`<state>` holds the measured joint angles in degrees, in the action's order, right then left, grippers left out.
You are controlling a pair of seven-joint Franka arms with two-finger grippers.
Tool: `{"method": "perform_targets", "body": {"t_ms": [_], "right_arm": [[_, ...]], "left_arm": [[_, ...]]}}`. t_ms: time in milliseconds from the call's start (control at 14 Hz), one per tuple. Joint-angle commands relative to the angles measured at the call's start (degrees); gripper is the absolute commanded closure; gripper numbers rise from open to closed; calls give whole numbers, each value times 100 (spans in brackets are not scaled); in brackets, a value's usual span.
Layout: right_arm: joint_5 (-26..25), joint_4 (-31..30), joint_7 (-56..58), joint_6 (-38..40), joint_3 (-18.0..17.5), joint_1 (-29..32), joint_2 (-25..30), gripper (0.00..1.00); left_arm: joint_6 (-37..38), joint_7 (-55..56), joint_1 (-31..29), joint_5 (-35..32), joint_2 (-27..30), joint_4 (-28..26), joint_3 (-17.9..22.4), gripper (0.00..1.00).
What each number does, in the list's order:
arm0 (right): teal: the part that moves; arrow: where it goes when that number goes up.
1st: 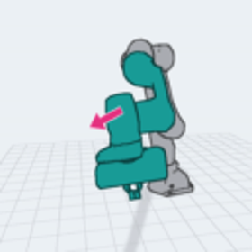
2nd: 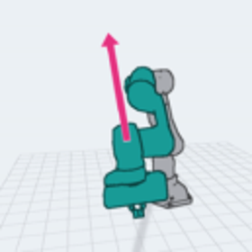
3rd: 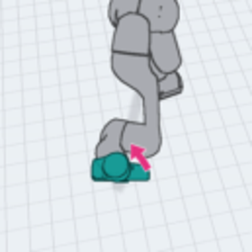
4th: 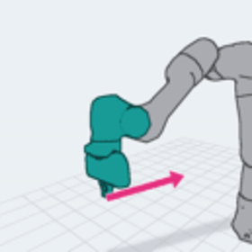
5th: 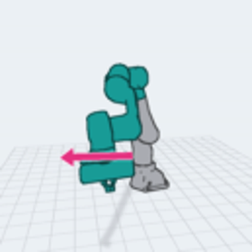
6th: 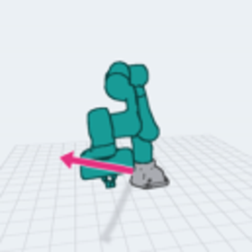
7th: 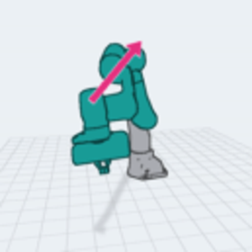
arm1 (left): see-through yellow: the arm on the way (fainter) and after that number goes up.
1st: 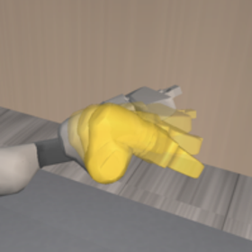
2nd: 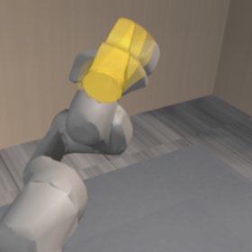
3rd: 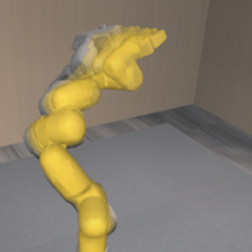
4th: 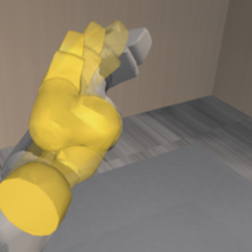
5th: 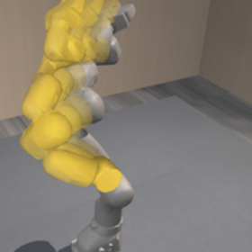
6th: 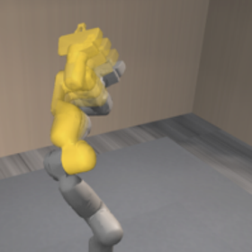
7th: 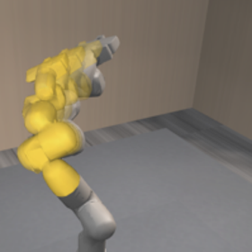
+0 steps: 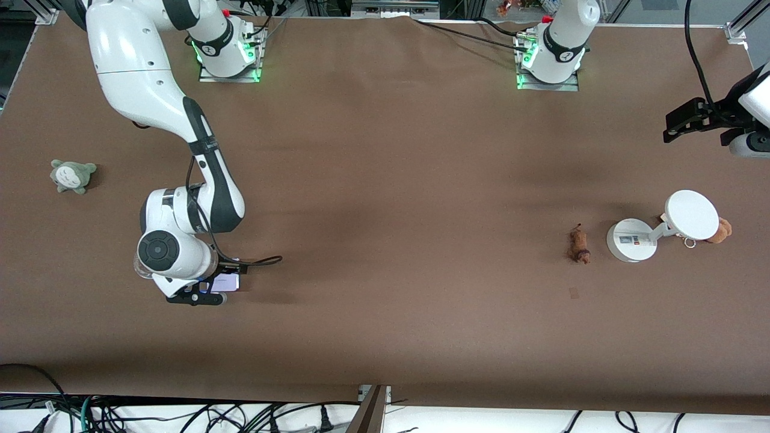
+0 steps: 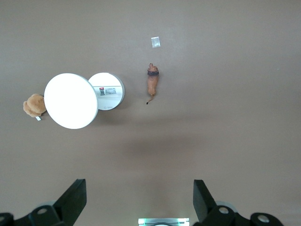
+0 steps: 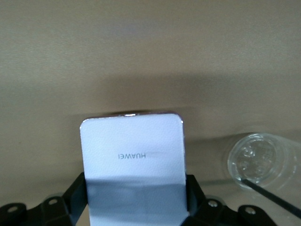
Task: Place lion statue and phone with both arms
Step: 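Lower the white phone beside the glass cup with the right gripper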
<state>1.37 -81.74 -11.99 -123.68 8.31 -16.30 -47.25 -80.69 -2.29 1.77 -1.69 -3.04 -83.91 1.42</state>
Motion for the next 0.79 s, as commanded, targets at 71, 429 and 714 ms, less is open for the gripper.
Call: {"method": "perform_targets", "body": {"t_ms": [71, 429, 714], "right_arm": [[-49, -114, 83, -147, -67, 74, 5, 78], [-49, -44, 127, -130, -67, 153, 14, 0], [-67, 79, 145, 177, -67, 118, 662, 0]], "left_arm": [[-113, 0, -211, -68, 94, -99, 25, 0], [-69, 0, -493, -59, 49, -108, -19, 0], [1, 17, -511, -68, 102, -99, -54, 0]]}}
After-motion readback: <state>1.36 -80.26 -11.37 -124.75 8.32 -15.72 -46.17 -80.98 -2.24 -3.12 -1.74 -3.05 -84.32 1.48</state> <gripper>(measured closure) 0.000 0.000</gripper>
